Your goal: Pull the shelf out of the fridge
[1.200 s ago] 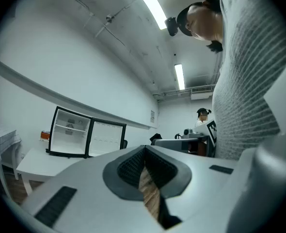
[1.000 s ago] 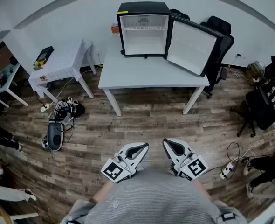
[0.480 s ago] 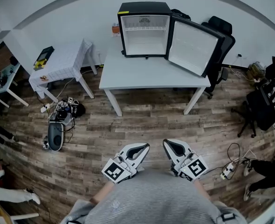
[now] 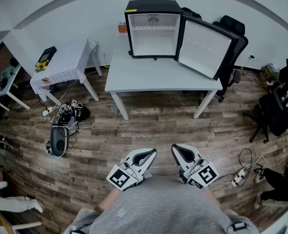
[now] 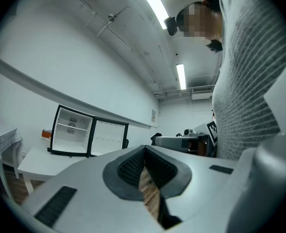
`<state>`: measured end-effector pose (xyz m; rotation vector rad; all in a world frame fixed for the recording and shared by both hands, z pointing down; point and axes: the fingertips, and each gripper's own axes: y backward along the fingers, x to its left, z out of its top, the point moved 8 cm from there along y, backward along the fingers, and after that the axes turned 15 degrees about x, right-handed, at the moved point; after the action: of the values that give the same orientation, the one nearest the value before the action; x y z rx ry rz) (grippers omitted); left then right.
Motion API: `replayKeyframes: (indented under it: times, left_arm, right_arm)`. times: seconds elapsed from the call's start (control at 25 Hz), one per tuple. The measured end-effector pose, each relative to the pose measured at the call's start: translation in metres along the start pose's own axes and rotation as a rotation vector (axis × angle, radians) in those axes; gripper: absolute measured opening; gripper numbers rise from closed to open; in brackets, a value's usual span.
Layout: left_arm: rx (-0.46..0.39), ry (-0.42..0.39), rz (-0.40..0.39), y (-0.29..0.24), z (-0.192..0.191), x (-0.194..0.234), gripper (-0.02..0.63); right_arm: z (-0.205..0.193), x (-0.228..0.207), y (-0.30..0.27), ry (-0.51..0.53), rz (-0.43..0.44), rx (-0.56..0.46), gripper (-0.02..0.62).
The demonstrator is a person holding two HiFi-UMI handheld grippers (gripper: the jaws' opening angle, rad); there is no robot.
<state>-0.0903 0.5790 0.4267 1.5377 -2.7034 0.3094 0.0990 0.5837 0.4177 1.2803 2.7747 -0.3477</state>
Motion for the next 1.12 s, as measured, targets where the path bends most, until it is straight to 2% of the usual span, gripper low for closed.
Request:
replayKeyframes:
  times: [0.44,0.8,1.12]
  left_arm:
    - [0.007,0.004,-0.012,0.005,0.001,0.023,0.011]
    - [0.020,0.008,-0.012,0.018,-0.008,0.049,0.011]
    - [0.018,0.013,-0.035,0.016,-0.010,0.063,0.011]
  right_arm:
    - [0.003,-0.004,-0.021,-0.026,-0.030,0.000,0.012]
    - [-0.002,-0.008,-0.045,-0.034,-0.094,-0.018,0.012]
    - [-0.006,-0.009,-0.057,-0.039,-0.097,-0.005,0.012]
